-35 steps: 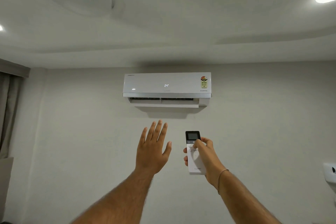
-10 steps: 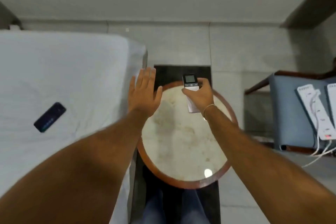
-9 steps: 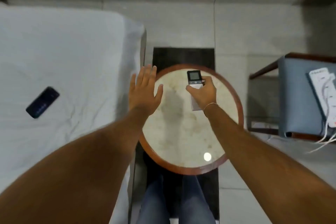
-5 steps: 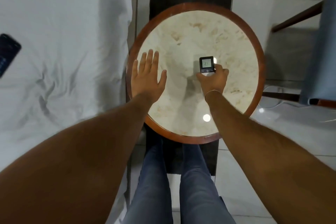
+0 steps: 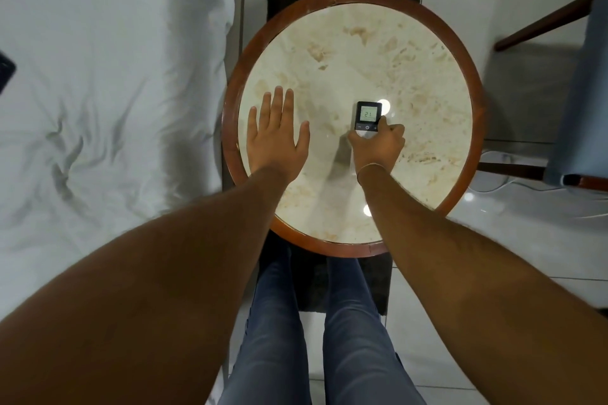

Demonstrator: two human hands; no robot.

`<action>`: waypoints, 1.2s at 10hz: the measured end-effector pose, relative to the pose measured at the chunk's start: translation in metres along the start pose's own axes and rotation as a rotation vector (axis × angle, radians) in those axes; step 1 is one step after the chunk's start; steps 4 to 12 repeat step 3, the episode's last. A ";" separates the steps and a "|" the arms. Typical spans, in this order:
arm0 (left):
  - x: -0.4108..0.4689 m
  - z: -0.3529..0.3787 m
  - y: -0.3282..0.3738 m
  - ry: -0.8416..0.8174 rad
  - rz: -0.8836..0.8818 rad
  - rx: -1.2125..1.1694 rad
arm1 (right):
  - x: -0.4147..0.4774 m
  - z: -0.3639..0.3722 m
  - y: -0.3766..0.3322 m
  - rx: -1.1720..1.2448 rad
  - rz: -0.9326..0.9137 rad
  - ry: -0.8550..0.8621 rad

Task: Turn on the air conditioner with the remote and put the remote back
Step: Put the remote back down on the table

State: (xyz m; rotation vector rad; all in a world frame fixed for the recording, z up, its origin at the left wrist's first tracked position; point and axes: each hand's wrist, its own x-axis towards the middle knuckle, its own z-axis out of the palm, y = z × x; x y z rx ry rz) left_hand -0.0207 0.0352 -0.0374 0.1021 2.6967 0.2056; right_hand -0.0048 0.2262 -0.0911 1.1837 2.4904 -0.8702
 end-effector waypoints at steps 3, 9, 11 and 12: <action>-0.007 -0.003 -0.003 0.013 0.020 0.051 | -0.009 -0.003 0.002 -0.034 -0.060 -0.016; -0.007 -0.003 -0.003 0.013 0.020 0.051 | -0.009 -0.003 0.002 -0.034 -0.060 -0.016; -0.007 -0.003 -0.003 0.013 0.020 0.051 | -0.009 -0.003 0.002 -0.034 -0.060 -0.016; -0.007 -0.003 -0.003 0.013 0.020 0.051 | -0.009 -0.003 0.002 -0.034 -0.060 -0.016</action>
